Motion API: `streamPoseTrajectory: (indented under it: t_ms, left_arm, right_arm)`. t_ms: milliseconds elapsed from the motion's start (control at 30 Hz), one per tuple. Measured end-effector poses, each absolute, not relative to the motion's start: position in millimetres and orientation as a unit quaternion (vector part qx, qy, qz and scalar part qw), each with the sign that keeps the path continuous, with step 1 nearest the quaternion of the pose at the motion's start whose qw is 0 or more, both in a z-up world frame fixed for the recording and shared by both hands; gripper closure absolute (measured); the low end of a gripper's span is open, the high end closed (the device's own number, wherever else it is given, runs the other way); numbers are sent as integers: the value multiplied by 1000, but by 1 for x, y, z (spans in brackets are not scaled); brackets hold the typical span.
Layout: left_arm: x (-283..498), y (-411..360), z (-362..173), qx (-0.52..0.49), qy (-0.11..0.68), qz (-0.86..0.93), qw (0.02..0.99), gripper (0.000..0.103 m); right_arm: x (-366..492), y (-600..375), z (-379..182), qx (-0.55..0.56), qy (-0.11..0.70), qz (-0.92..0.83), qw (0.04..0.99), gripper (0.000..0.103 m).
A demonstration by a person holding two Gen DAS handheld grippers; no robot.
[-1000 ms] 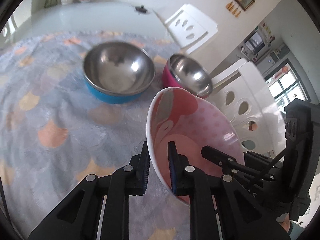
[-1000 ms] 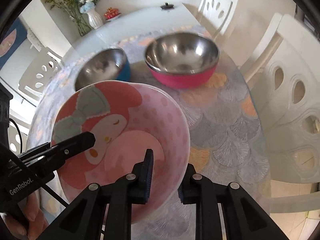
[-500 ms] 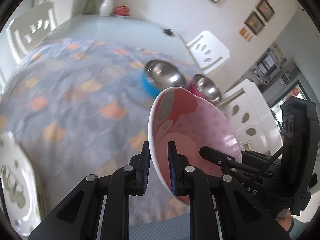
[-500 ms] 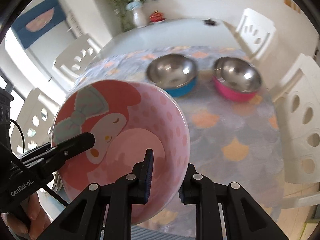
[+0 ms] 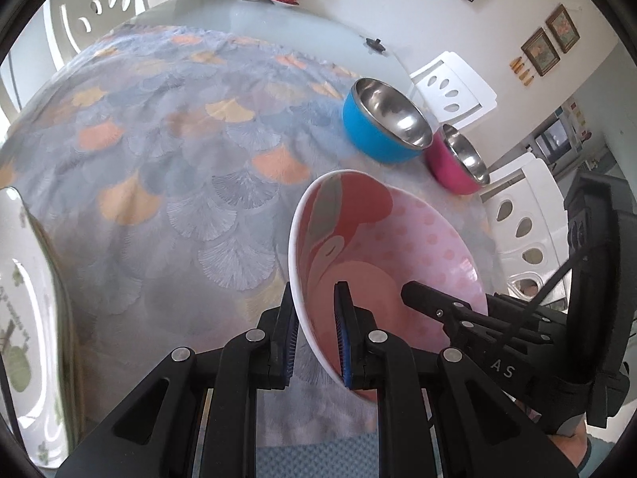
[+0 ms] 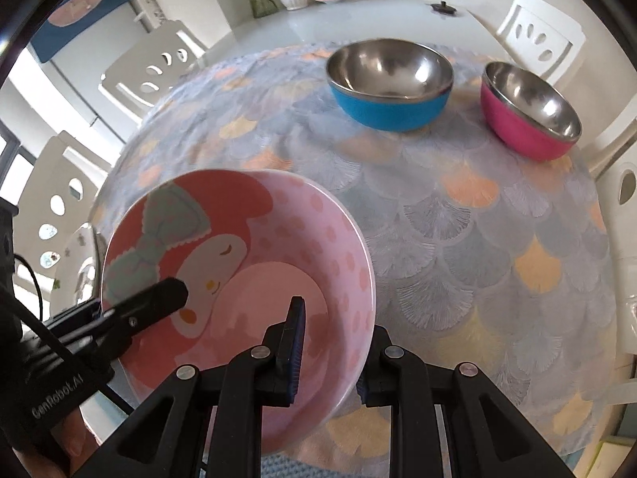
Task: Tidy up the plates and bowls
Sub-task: 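Lift the pink bowl, carry it beside the plate stack, lower and release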
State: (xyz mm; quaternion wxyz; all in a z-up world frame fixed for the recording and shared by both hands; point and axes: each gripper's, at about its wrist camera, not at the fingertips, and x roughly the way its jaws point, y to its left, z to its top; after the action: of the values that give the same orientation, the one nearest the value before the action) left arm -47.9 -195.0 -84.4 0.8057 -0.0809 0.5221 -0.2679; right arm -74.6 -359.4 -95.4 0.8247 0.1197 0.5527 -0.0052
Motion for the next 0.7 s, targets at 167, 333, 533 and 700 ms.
streamPoseTrajectory:
  t_ms: [167,333,533,700]
  left_arm:
    - [-45,-200,-93,-83,524,-265,805,89]
    - [-48,-199,-96,-79,525,-260,806,89]
    - [-51,-188,-90,-81,530,-247,807,84]
    - [-56,-177,-83,-86,528,-242,810,79]
  right_arm:
    - [-70,-364,-106,116,559,-20,821,82]
    - [-76,-368,-112,127,566,-23,814,82]
    - [-89,-382,-104,146,574,-26,805,80]
    - [-102,-391,-86,155,568,-32,807,67]
